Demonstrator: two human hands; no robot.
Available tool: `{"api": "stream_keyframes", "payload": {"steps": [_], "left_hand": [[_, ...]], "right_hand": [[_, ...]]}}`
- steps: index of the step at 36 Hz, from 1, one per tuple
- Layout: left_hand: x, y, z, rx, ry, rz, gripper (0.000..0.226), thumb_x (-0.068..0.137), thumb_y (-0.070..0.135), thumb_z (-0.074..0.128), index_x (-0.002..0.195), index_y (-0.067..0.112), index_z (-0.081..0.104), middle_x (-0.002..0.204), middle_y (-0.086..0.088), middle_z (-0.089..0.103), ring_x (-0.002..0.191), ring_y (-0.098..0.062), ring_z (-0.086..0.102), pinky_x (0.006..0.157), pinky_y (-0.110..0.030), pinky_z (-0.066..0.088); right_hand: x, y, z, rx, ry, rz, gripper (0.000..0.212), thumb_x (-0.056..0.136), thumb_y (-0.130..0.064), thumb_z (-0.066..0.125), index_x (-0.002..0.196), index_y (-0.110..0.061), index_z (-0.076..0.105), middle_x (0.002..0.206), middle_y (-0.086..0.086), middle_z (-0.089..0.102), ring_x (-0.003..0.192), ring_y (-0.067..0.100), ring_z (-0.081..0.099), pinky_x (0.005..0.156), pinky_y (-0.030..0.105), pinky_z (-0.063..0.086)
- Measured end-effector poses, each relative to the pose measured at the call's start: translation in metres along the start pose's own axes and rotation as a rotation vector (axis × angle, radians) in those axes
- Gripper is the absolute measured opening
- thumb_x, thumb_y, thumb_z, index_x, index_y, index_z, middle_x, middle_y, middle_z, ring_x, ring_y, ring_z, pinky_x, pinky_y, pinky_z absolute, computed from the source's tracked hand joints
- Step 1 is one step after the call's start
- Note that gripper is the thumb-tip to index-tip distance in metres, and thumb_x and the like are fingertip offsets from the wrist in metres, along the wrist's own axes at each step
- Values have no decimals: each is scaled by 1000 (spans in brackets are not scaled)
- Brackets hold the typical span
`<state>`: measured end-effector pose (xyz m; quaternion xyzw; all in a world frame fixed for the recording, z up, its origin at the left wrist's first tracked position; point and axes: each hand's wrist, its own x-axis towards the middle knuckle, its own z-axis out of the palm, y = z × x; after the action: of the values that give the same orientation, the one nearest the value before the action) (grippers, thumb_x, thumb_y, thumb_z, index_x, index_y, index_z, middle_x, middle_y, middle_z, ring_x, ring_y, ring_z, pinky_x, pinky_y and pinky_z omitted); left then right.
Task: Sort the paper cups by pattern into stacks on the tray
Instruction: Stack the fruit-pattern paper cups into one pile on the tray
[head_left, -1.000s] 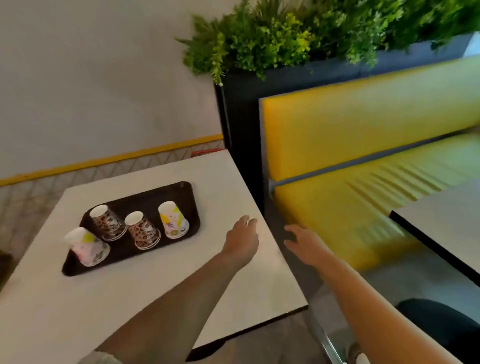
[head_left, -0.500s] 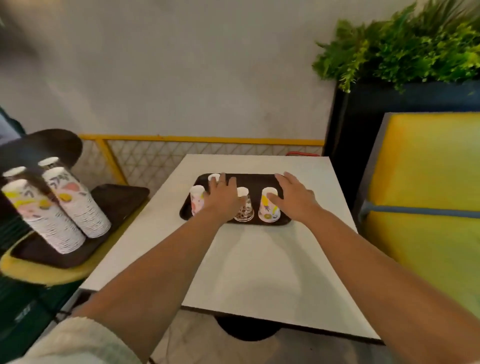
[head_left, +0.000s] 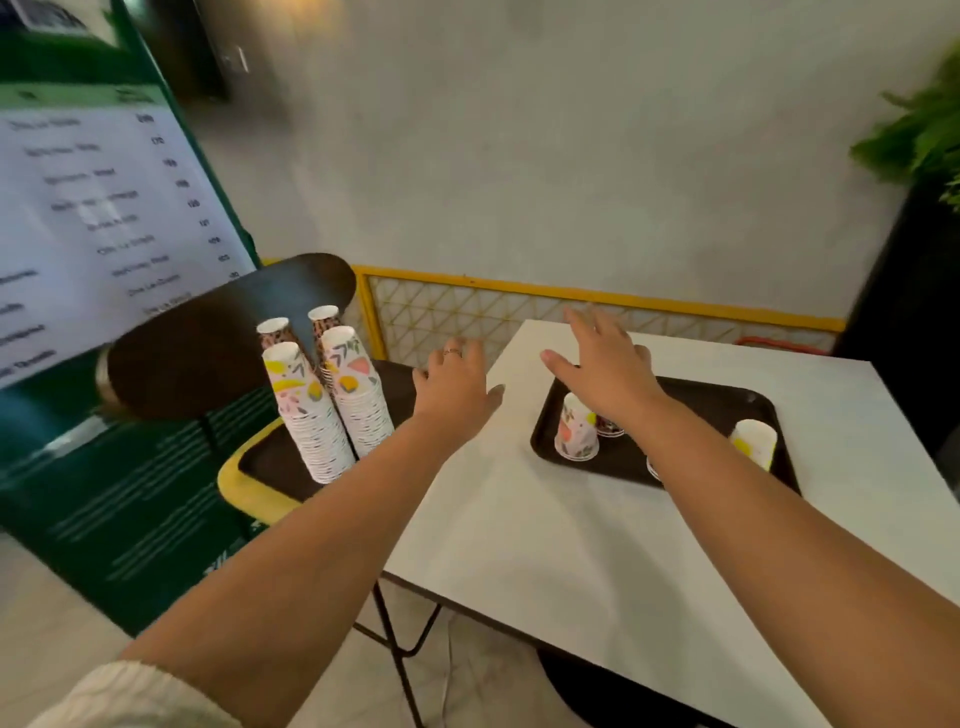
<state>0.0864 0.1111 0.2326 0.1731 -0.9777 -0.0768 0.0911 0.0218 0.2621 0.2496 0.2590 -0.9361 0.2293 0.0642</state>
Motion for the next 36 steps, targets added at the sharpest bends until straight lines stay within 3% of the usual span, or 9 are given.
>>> {"api": "stream_keyframes", "payload": {"steps": [9,22,31,36], "left_hand": [[12,-88,-4,0,116,-65,63,98,38,48,149,13,24,156,-13,22,142,-35,22,116,-52,20],[21,-163,26,-144,338,-345,76,92,33,59,151,7,19,159,-17,16,148,-34,11,118,-48,18],[40,-212,57,-546,422,-516,97,85,28,72,152,1,6,157,-20,9,145,-37,15,114,-46,29],[57,-240,66,-729,391,-539,104,81,27,76,153,8,3,159,-14,9,147,-32,13,114,-43,26]], "right_hand": [[28,-76,52,78,22,-98,62,93,-46,43,146,-24,19,155,4,13,141,26,19,111,52,19],[69,-140,117,162,-47,-344,57,93,-39,47,144,-22,27,153,1,20,140,22,23,112,46,23],[92,-181,165,337,-88,-471,51,91,-25,55,138,-14,38,148,1,28,129,20,41,103,40,40],[108,-212,181,369,-76,-517,52,92,-19,54,140,-15,35,149,-2,26,136,15,30,108,34,34]]}}
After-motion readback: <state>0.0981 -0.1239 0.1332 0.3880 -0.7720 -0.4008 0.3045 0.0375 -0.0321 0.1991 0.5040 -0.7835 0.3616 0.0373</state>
